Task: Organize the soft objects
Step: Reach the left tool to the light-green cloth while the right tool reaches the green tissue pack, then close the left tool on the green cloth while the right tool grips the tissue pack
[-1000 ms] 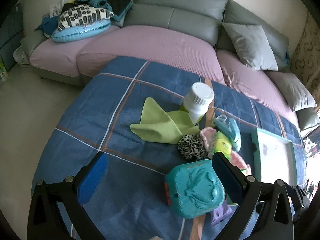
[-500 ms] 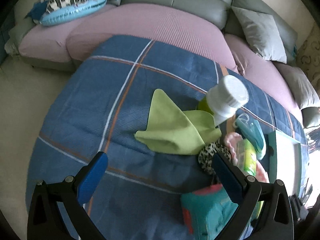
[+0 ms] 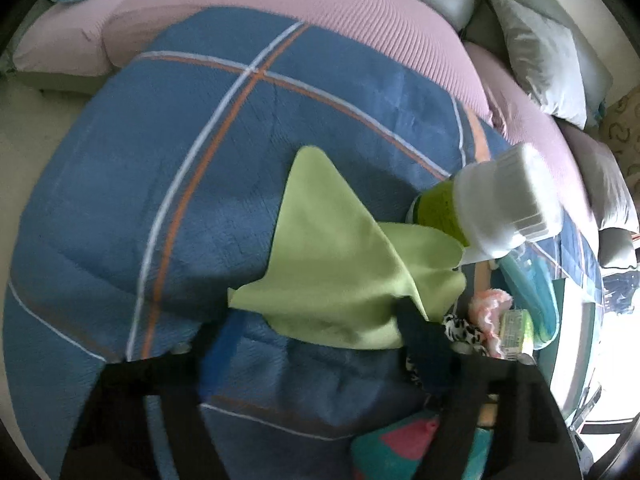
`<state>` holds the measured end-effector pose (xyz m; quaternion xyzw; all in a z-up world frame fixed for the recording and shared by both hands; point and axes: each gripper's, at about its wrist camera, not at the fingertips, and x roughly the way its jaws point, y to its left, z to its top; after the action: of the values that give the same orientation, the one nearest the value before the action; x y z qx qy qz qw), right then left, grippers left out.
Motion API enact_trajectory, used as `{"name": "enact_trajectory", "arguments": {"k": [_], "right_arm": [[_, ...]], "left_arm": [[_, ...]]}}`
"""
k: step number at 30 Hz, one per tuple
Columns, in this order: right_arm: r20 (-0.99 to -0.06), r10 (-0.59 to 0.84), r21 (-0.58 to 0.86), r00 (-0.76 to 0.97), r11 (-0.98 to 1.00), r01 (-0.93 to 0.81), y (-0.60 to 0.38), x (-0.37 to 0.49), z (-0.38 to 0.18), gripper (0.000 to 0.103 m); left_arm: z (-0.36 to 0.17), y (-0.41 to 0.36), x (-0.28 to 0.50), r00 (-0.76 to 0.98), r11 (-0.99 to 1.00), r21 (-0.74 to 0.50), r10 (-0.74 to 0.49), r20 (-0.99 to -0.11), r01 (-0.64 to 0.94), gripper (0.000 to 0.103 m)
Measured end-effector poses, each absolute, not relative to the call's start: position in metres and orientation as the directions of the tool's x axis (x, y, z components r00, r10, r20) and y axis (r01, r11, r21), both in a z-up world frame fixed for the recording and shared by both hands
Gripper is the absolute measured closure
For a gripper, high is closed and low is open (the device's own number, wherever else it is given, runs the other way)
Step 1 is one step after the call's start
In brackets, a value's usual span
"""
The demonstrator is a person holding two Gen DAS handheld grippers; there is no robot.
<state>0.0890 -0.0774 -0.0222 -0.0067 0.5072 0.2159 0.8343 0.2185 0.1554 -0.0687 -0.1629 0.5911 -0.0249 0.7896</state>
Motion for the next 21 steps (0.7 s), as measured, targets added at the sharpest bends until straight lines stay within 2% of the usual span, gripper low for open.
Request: {"name": "enact_trajectory", "arguments": {"k": [1,4,5,6,9,12,21], "right_arm": [[-0.850,0.352,0.207,0.393,0.908,-0.365,-0.078,0.090,-0.023,0.052],[-0.852,0.349,0.209,0.391,0.910,-0.357,-0.081,0.091,-0.023,0.052],[-0.852,0.348,0.210,0.390,0.911,-0.355,-0.081,0.091,-0.024,0.052],[-0.852,0.348,0.210,0.391,0.911,-0.354,-0.082,0.091,-0.024,0.052],[-0.851,0.348,0.208,0.393,0.911,-0.356,-0.081,0.091,-0.023,0.052],[-0.850,0.348,0.206,0.395,0.911,-0.357,-0.080,0.092,-0.023,0.053],[-0.838,0.361,0.219,0.410,0.910,-0.353,-0.086,0.085,-0.017,0.053]], "left_arm": [[-0.072,0.154,0.220,0.296,0.944,-0.292,-0.239,-0.925,-0.152,0.037],[-0.075,0.147,0.222,0.299,0.953,-0.244,-0.184,-0.936,-0.178,0.055],[-0.075,0.145,0.222,0.304,0.953,-0.250,-0.190,-0.934,-0.170,0.068],[-0.076,0.144,0.223,0.304,0.949,-0.267,-0.208,-0.929,-0.167,0.076],[-0.077,0.139,0.225,0.304,0.949,-0.269,-0.211,-0.929,-0.163,0.090],[-0.077,0.136,0.222,0.315,0.949,-0.271,-0.211,-0.925,-0.162,0.095],[-0.060,0.136,0.201,0.368,0.933,-0.316,-0.237,-0.899,-0.172,0.101]]}}
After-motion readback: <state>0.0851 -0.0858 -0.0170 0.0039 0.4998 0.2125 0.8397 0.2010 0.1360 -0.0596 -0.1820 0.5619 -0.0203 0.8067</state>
